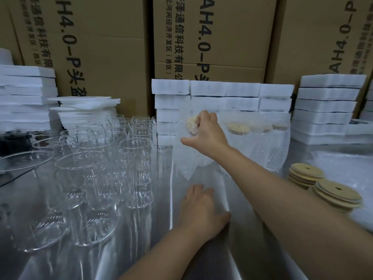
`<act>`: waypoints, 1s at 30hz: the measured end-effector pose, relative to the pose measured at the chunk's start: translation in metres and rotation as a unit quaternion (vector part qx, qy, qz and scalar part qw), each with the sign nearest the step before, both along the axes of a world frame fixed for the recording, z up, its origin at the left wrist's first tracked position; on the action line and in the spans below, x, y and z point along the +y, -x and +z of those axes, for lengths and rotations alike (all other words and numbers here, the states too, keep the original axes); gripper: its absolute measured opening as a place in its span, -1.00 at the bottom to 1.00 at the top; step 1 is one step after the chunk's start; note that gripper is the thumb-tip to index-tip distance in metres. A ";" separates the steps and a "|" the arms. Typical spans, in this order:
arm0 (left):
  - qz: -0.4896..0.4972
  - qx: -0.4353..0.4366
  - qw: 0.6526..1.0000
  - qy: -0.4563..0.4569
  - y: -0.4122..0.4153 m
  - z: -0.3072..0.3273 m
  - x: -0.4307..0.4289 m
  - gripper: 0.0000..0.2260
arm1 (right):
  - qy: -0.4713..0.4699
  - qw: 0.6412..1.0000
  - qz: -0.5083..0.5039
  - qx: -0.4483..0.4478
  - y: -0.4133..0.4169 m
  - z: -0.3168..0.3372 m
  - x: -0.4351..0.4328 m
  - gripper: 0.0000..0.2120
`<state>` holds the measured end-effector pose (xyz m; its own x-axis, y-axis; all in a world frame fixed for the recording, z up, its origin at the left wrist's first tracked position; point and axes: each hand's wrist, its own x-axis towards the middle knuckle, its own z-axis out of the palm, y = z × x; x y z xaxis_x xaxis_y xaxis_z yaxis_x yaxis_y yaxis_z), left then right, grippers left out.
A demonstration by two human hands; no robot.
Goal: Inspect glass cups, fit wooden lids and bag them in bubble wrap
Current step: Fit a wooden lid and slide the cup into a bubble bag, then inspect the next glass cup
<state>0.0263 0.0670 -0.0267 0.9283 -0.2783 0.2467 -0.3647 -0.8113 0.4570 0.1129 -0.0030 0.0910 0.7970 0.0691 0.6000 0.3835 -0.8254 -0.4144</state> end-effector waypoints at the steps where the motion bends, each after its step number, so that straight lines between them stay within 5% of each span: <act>1: -0.004 -0.001 1.000 0.002 0.001 0.000 0.000 -0.34 | -0.013 1.000 0.027 0.003 -0.003 -0.004 0.000 -0.50; 5: -0.010 -0.017 1.000 0.015 0.002 0.003 0.001 -0.36 | -0.015 0.997 0.082 0.001 -0.012 -0.026 0.003 -0.51; 10: -0.015 -0.042 0.999 0.010 0.005 0.003 0.000 -0.40 | 0.013 0.999 0.026 -0.043 -0.020 -0.039 0.008 -0.73; 14: -0.024 -0.047 0.999 0.012 0.007 0.006 0.000 -0.42 | 0.149 0.987 -0.009 0.065 -0.023 -0.042 0.007 -0.28; 17: -0.024 -0.049 0.998 0.009 0.008 0.009 0.000 -0.44 | 0.220 0.965 -0.057 0.132 -0.023 -0.049 0.003 -0.18; 26: -0.023 -0.035 0.999 -0.004 0.009 0.011 0.000 -0.47 | 0.190 0.967 -0.061 0.157 -0.016 -0.052 0.001 -0.23; 30: -0.024 -0.022 0.999 0.008 0.009 0.010 0.001 -0.42 | 0.112 0.993 -0.033 0.028 -0.004 -0.035 0.010 -0.36</act>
<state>0.0174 0.0682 -0.0164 0.9020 -0.3178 0.2923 -0.4232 -0.7846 0.4530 0.1170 0.0070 0.0564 0.8354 0.1426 0.5309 0.3076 -0.9217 -0.2365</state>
